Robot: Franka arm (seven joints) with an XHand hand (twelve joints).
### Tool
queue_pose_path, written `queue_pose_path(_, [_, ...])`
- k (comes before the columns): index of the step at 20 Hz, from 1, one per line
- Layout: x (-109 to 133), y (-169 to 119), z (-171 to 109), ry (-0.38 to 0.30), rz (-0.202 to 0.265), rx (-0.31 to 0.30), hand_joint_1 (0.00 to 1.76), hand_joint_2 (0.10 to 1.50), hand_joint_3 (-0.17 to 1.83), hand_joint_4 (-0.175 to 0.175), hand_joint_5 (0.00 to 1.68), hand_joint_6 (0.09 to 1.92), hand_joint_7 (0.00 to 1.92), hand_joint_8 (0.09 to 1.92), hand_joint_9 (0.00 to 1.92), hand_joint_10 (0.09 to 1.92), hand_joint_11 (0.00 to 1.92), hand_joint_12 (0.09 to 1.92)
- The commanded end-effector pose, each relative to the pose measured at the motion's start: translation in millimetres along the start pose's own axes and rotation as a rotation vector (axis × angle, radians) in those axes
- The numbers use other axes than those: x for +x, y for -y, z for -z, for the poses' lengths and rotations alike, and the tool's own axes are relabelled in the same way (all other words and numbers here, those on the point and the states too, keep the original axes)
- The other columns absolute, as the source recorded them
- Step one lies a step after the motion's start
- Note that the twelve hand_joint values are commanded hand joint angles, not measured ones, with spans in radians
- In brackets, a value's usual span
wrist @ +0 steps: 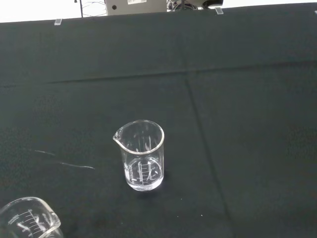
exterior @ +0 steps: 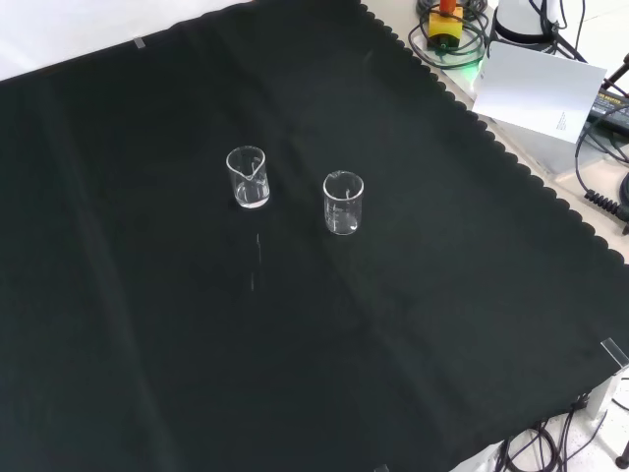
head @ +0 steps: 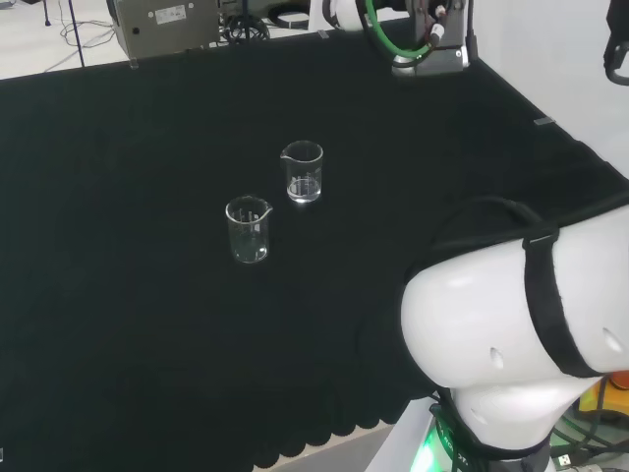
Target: Pick up the beaker on the right.
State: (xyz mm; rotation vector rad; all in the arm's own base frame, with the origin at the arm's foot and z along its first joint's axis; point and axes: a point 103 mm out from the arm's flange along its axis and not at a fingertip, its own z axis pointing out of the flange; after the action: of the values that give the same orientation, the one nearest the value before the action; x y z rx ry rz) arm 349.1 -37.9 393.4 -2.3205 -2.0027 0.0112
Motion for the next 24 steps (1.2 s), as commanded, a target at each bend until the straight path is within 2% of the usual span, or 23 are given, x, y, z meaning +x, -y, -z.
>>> queue_pose_path(1, [-34.0, -32.1, -47.9, -0.063, 0.025, -0.002, 0.30, 1.15, 0.23, -0.025, 0.33, 0.09, 0.18, 0.63, 0.27, 0.72, 0.03, 1.38])
queue_pose_path(5, [-42.3, -54.0, -72.6, -0.092, 0.046, -0.007, 0.49, 1.03, 0.22, -0.032, 0.40, 0.09, 0.28, 0.69, 0.39, 0.72, 0.08, 1.40])
queue_pose_path(8, [-44.2, -72.1, -88.8, -0.094, 0.068, 0.017, 0.58, 0.97, 0.25, -0.036, 0.46, 0.09, 0.37, 0.71, 0.46, 0.69, 0.12, 1.39])
queue_pose_path(12, [-47.9, -94.6, -110.6, -0.116, 0.080, 0.051, 0.61, 0.90, 0.37, -0.037, 0.48, 0.09, 0.40, 0.71, 0.48, 0.66, 0.13, 1.38])
queue_pose_path(18, [-50.6, -117.1, -144.8, -0.125, 0.103, 0.087, 0.63, 0.87, 0.40, -0.037, 0.48, 0.09, 0.40, 0.71, 0.48, 0.66, 0.13, 1.39])
queue_pose_path(24, [-54.7, -132.2, -173.1, -0.145, 0.134, 0.104, 0.76, 0.68, 0.51, -0.036, 0.46, 0.09, 0.37, 0.72, 0.52, 0.65, 0.18, 1.38])
